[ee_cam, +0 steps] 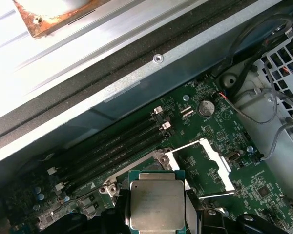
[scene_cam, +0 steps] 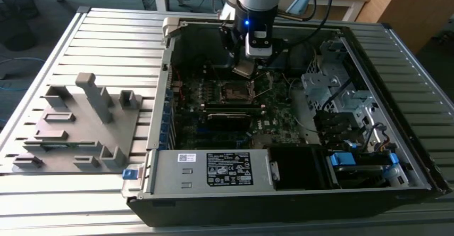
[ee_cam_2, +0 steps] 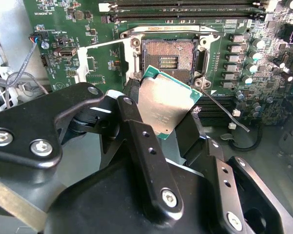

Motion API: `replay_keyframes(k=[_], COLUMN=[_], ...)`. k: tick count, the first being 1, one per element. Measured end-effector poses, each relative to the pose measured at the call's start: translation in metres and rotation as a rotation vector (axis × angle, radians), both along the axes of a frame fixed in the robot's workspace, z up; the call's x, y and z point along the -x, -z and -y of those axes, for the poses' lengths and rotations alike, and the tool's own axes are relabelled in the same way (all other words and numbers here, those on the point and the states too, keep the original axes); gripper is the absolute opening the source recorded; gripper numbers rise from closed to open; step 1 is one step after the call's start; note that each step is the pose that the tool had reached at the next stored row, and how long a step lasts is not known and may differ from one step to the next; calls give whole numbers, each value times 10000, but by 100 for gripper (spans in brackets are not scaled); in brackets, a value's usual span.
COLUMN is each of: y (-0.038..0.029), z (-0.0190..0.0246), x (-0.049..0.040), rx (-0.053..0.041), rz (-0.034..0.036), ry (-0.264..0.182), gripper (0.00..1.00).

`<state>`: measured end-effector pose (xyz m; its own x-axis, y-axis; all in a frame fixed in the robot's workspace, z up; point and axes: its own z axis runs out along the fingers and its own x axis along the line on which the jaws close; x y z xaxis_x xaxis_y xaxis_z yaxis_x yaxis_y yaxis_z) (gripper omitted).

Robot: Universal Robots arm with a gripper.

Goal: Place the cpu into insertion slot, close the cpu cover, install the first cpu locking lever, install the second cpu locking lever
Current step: 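Place the cpu into insertion slot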

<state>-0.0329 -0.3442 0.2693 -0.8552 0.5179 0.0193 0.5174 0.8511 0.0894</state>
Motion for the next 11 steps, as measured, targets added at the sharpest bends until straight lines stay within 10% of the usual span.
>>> replay_keyframes(k=[11], y=[13], z=[0], x=[0], rx=[0], rz=[0], ry=[541], gripper=[54])
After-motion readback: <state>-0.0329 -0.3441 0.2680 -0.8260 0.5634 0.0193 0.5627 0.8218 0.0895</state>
